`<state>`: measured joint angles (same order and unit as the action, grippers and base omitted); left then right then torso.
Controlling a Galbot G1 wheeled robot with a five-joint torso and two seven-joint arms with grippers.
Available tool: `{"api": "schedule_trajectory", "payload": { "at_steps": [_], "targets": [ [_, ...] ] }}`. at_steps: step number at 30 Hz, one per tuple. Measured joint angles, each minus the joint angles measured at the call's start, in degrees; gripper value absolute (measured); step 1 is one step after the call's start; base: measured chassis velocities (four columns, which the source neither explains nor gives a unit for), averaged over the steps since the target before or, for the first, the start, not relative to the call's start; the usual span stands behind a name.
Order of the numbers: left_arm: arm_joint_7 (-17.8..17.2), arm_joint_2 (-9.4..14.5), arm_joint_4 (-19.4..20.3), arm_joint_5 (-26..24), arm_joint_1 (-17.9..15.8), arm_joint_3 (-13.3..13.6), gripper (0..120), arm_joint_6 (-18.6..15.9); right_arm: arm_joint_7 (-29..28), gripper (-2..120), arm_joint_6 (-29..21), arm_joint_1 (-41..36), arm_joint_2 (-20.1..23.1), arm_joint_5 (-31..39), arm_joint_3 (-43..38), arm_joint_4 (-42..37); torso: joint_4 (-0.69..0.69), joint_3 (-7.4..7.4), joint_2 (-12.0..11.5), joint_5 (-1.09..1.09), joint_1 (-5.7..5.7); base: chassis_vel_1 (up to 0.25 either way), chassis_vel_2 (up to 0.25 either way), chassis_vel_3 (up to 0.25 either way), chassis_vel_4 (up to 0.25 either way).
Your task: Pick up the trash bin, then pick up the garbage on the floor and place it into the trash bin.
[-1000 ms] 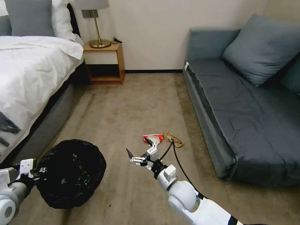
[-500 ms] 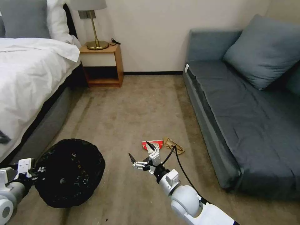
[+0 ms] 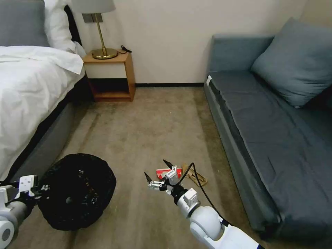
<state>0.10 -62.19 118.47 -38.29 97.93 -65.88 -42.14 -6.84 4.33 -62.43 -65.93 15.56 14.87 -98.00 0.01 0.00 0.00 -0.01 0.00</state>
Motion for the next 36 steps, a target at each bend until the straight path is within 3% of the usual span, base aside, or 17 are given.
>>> {"api": "schedule_trajectory", "payload": {
  "at_steps": [6, 8, 10, 19, 30, 36],
  "targets": [
    [0.06, 0.24, -0.44, -0.33, 0.42, -1.07, 3, 0.01, -0.96, 100, -5.05, 0.14, 0.05, -1.03, -0.86, 1.09, -0.01, 0.0, 0.0, 0.02, 0.0, -0.145, 0.141, 0.145, -0.159],
    [0.08, 0.08, -0.72, -0.36, 0.51, -1.23, 3, 0.0, -1.34, 100, -10.65, 0.25, 0.83, -1.1, -2.02, 2.05, -0.01, 0.01, 0.0, 0.01, 0.01, -0.075, 0.118, 0.093, -0.076],
    [0.09, -0.01, -0.77, -0.37, 0.52, -1.23, 3, 0.0, -1.35, 100, -12.0, 0.33, 1.1, -0.97, -2.51, 2.59, -0.01, 0.01, -0.01, 0.02, 0.0, -0.064, 0.107, 0.076, -0.049],
    [0.16, -0.6, -1.24, -0.26, 0.35, -0.96, 3, 0.0, 2.8, 100, -21.48, 1.36, 3.08, 4.2, -8.33, 10.39, -0.01, 0.0, -0.01, 0.01, 0.0, 0.0, 0.0, 0.0, 0.0],
    [0.24, -0.49, -1.29, -0.24, 0.67, -1.02, 3, 0.0, 7.07, 99, -21.41, 3.56, 1.83, 4.52, -10.32, 20.66, -0.01, 0.0, -0.01, 0.02, 0.0, 0.0, 0.0, 0.0, 0.0],
    [0.26, -0.29, -1.27, -0.28, 1.0, -1.33, 3, 0.0, 8.01, 77, -20.11, 4.94, 0.62, 3.54, -10.32, 25.63, -0.01, 0.0, -0.01, 0.02, 0.0, 0.0, 0.0, 0.0, 0.0]
  ]
}}
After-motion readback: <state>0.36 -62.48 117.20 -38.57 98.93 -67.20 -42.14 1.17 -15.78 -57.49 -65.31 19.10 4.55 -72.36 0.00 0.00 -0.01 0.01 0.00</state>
